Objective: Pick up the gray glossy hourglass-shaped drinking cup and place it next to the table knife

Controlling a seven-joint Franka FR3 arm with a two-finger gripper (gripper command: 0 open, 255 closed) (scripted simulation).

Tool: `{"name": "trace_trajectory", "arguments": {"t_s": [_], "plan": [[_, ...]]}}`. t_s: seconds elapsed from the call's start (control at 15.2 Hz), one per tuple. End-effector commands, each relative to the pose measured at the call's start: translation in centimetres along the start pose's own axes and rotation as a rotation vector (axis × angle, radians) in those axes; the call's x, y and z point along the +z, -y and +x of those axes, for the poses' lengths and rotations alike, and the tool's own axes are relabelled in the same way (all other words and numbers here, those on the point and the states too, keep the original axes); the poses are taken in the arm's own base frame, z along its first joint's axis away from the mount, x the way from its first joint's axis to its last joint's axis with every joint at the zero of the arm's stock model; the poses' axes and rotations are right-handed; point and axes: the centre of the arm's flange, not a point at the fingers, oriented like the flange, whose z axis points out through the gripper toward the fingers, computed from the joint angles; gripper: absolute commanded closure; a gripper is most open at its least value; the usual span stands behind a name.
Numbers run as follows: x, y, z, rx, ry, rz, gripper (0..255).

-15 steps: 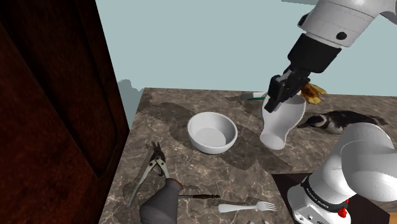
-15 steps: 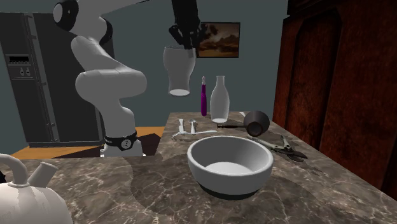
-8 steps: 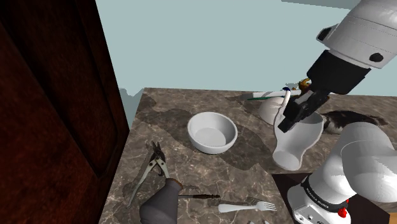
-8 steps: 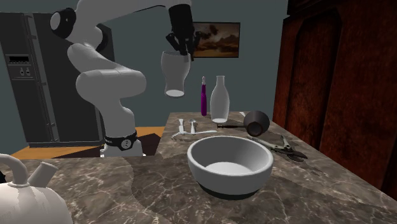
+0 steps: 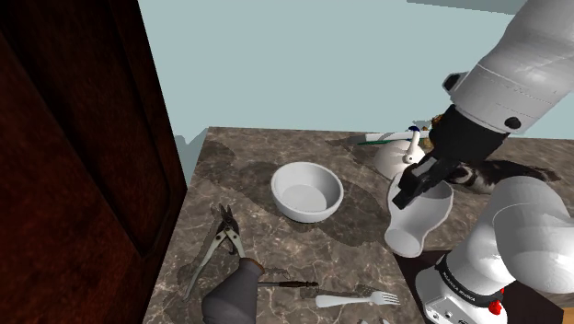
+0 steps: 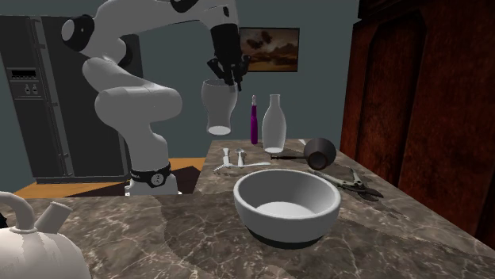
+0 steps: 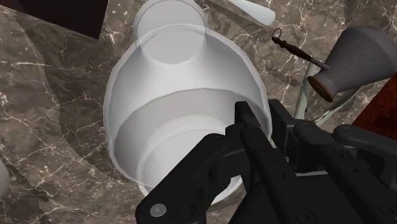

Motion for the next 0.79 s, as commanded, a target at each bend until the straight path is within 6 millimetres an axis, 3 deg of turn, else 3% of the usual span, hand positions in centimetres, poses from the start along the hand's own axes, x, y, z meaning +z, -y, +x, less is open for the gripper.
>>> {"name": "trace_trajectory", "arguments": {"t_s": [0.0, 0.73], "plan": [[1.0, -0.1, -0.1, 0.0, -0.001, 0.0, 255], [6.7, -1.0, -0.8, 0.0, -0.001, 0.0, 255]]}}
